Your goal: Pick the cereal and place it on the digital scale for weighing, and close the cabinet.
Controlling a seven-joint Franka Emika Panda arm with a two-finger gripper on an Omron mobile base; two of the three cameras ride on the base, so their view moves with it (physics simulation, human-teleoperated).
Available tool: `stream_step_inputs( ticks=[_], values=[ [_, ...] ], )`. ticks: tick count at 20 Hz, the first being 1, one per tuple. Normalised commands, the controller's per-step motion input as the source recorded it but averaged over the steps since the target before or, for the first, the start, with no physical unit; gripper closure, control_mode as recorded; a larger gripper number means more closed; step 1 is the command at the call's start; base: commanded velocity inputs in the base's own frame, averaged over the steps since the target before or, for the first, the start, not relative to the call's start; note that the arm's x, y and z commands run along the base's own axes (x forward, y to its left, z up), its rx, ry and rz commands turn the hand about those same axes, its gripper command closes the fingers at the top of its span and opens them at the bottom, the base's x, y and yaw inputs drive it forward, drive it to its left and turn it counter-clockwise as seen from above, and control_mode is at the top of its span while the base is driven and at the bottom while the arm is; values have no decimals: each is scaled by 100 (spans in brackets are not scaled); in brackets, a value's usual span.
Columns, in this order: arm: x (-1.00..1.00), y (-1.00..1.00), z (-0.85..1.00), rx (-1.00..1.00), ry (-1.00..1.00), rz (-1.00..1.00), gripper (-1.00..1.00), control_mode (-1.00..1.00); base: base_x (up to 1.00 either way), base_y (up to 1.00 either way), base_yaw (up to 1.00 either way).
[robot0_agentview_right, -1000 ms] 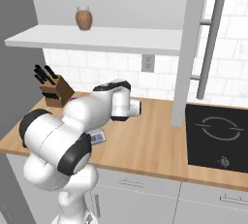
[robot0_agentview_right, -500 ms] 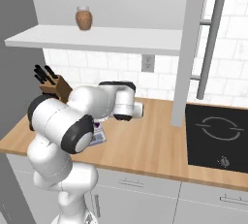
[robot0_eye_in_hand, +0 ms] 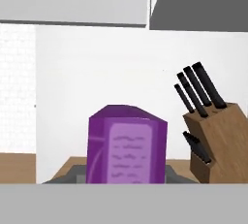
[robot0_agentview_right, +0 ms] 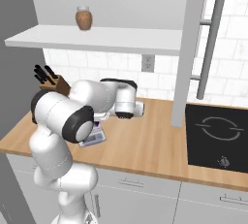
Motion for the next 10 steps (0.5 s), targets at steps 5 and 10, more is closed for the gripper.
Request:
stream_step_inputs(
  ticks=[5, 10],
  values=[
    [-2, 1, 0, 0, -1, 0, 100, -100, 0, 0, 0],
    [-1, 1, 0, 0, 0, 0, 100, -100, 0, 0, 0]
  ],
)
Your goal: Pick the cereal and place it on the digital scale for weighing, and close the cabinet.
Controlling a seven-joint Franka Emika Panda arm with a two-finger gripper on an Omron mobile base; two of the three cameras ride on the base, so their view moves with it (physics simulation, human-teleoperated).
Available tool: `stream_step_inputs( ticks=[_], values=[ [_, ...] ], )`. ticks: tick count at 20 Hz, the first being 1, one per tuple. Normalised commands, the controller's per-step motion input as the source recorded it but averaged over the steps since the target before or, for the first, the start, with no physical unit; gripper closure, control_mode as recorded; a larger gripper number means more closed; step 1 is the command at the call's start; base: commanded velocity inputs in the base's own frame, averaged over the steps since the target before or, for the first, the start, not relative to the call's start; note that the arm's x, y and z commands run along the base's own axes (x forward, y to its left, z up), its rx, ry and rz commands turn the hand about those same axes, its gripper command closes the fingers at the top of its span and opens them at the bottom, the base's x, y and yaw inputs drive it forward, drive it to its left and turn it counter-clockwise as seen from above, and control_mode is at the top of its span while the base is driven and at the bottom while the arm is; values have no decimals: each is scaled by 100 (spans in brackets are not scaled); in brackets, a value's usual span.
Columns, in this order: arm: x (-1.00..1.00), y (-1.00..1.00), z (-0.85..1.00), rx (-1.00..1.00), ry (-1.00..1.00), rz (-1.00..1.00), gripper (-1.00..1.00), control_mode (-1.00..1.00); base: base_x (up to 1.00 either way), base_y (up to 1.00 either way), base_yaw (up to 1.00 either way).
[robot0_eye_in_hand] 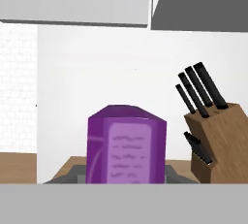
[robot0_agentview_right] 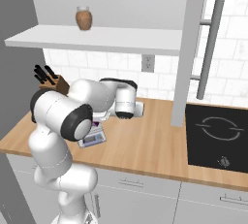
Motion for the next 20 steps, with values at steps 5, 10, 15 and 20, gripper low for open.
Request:
stream_step_inputs(
  ticks=[5, 10, 15, 20],
  values=[
    [0, 24, 0, 1, -2, 0, -100, -100, 0, 0, 0],
    [0, 0, 0, 0, -1, 0, -100, -100, 0, 0, 0],
    [0, -19, 3, 0, 0, 0, -100, -100, 0, 0, 0],
    [0, -11, 2, 0, 0, 0, -100, -100, 0, 0, 0]
  ],
)
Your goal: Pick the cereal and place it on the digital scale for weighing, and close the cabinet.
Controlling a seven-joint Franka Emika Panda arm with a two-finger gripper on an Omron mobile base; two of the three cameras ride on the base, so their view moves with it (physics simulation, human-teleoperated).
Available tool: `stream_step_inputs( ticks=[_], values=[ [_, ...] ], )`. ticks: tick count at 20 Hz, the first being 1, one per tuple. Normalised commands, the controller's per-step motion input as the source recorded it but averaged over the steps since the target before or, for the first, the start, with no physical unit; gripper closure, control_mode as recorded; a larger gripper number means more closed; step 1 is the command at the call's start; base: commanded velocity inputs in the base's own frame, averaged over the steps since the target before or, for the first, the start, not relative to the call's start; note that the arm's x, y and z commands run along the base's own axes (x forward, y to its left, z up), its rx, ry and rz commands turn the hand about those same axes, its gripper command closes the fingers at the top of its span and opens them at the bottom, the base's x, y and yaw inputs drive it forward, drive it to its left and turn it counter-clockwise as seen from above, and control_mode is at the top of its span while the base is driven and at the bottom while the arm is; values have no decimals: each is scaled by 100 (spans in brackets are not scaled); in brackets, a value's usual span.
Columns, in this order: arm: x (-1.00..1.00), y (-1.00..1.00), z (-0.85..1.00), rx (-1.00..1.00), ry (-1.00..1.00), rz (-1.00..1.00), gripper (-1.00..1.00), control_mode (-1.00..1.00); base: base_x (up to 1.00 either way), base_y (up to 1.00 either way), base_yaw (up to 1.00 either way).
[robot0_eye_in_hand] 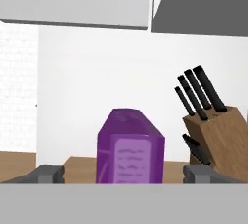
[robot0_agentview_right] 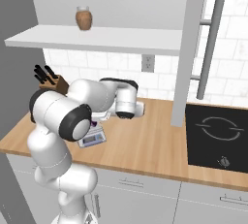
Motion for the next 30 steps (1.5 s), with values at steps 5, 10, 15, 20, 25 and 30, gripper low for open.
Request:
stream_step_inputs(
  ticks=[5, 10, 15, 20, 25, 30],
  values=[
    [-8, -19, 0, 0, -5, 0, -100, -100, 0, 0, 0],
    [-66, -21, 10, 0, -32, -3, -100, -100, 0, 0, 0],
    [-57, -2, 30, 0, -33, -7, -100, -100, 0, 0, 0],
    [4, -9, 20, 0, -15, -12, -100, -100, 0, 0, 0],
    [-38, -17, 41, 0, -18, -15, -100, -100, 0, 0, 0],
    [-67, -3, 57, -6, -17, -22, -100, -100, 0, 0, 0]
  ],
)
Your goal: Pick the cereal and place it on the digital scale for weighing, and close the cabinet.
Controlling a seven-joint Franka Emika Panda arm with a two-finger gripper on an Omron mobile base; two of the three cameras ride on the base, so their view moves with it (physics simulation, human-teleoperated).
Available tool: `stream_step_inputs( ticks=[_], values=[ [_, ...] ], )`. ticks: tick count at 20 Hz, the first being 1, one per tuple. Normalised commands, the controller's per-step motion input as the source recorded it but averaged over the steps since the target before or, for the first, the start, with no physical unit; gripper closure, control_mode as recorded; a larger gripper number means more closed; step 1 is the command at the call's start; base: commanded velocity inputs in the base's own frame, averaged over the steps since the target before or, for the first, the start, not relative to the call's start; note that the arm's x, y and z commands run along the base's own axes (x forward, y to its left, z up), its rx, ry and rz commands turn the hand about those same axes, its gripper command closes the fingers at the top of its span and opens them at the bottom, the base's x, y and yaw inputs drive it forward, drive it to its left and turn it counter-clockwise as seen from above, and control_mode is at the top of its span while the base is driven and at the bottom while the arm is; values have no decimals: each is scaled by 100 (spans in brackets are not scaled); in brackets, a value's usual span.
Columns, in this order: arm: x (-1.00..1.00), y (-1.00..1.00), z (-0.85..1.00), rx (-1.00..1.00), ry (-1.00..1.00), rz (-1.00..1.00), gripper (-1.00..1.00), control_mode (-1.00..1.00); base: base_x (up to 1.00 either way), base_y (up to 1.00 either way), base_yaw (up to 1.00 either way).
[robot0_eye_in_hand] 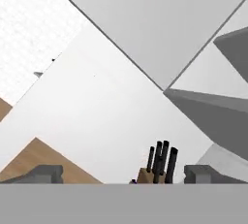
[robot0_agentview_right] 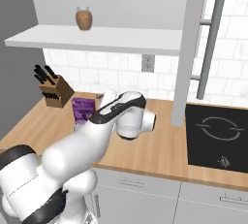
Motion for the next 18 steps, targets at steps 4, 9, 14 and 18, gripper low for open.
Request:
stream_step_inputs(
  ticks=[4, 9, 14, 18],
  values=[
    [-44, 1, 30, -27, -20, -30, -100, -100, 0, 0, 0],
    [-69, 0, 9, -36, -27, -29, -100, -100, 0, 0, 0],
    [-75, -16, 7, -24, -49, -36, -100, -100, 0, 0, 0],
    [-47, -9, 20, -22, -47, -47, -100, -100, 0, 0, 0]
  ],
)
